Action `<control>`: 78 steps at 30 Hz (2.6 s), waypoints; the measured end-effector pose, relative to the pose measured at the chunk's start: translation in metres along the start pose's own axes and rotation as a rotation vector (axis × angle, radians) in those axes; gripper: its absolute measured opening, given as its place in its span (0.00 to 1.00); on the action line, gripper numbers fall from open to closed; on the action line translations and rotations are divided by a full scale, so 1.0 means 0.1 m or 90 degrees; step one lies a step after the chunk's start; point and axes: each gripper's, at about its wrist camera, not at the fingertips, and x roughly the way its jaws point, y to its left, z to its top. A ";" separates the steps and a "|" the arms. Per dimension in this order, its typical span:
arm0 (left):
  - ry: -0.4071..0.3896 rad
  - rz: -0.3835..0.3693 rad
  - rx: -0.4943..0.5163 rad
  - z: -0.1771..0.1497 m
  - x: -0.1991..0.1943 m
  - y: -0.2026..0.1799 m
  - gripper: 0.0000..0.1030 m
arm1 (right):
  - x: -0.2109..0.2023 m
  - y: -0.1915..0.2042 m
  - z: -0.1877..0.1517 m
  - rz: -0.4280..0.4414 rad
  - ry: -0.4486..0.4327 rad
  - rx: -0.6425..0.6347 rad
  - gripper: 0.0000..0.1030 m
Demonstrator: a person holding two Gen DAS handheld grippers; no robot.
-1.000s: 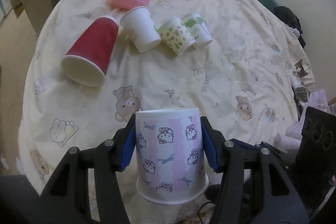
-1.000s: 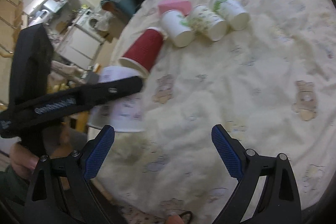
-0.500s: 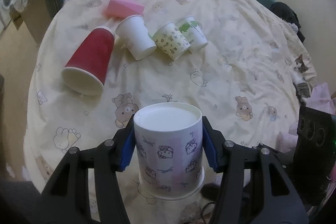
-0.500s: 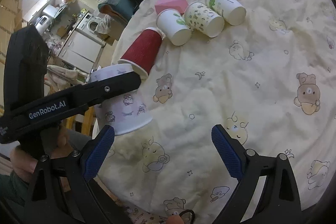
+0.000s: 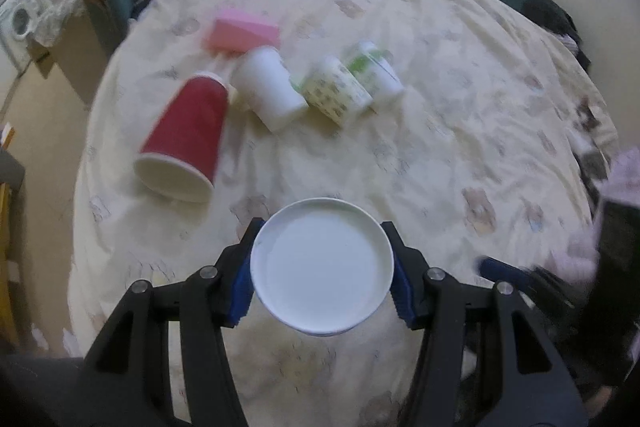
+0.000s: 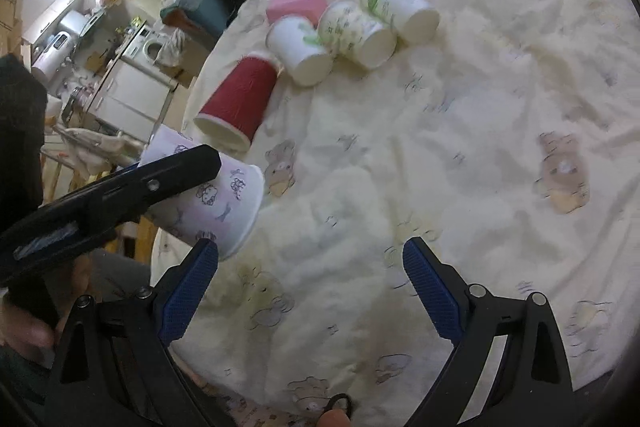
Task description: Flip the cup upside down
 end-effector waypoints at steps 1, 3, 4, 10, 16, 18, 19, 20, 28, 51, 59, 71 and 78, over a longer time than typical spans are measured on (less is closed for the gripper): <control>-0.005 0.004 -0.016 0.07 0.05 0.02 0.51 | -0.09 -0.05 0.01 -0.017 -0.024 0.010 0.93; -0.013 0.007 -0.029 0.15 0.15 0.01 0.51 | -0.25 -0.13 0.03 -0.058 -0.067 0.023 0.93; -0.017 0.010 -0.034 0.17 0.21 -0.01 0.51 | -0.31 -0.17 0.03 -0.072 -0.083 0.028 0.94; -0.052 0.032 -0.056 0.22 0.65 -0.22 0.51 | -0.57 -0.48 0.03 -0.094 -0.131 0.087 1.00; -0.018 0.101 -0.040 0.13 1.10 -0.32 0.51 | -0.66 -0.64 0.00 -0.093 -0.139 0.120 1.00; -0.003 0.124 -0.033 0.10 1.22 -0.31 0.51 | -0.67 -0.65 0.01 -0.090 -0.144 0.127 1.00; -0.003 0.124 -0.034 0.08 1.24 -0.29 0.51 | -0.67 -0.66 0.02 -0.088 -0.145 0.130 1.00; -0.008 0.125 -0.030 0.08 1.26 -0.30 0.51 | -0.66 -0.66 0.02 -0.085 -0.142 0.131 1.00; 0.035 0.127 -0.030 0.09 1.31 -0.30 0.55 | -0.61 -0.61 0.06 -0.074 -0.133 0.126 1.00; -0.083 0.086 -0.017 -0.12 0.03 -0.20 0.86 | -0.60 -0.53 0.08 -0.087 -0.143 0.103 1.00; -0.170 0.097 -0.023 -0.30 -0.60 0.07 0.86 | -0.73 -0.23 0.00 -0.101 -0.192 0.035 1.00; -0.224 0.123 -0.017 -0.85 -0.80 0.32 1.00 | -0.70 0.21 -0.34 -0.109 -0.225 -0.054 1.00; -0.235 0.119 -0.035 -0.90 -0.76 0.39 1.00 | -0.49 0.40 -0.30 -0.167 -0.254 -0.124 1.00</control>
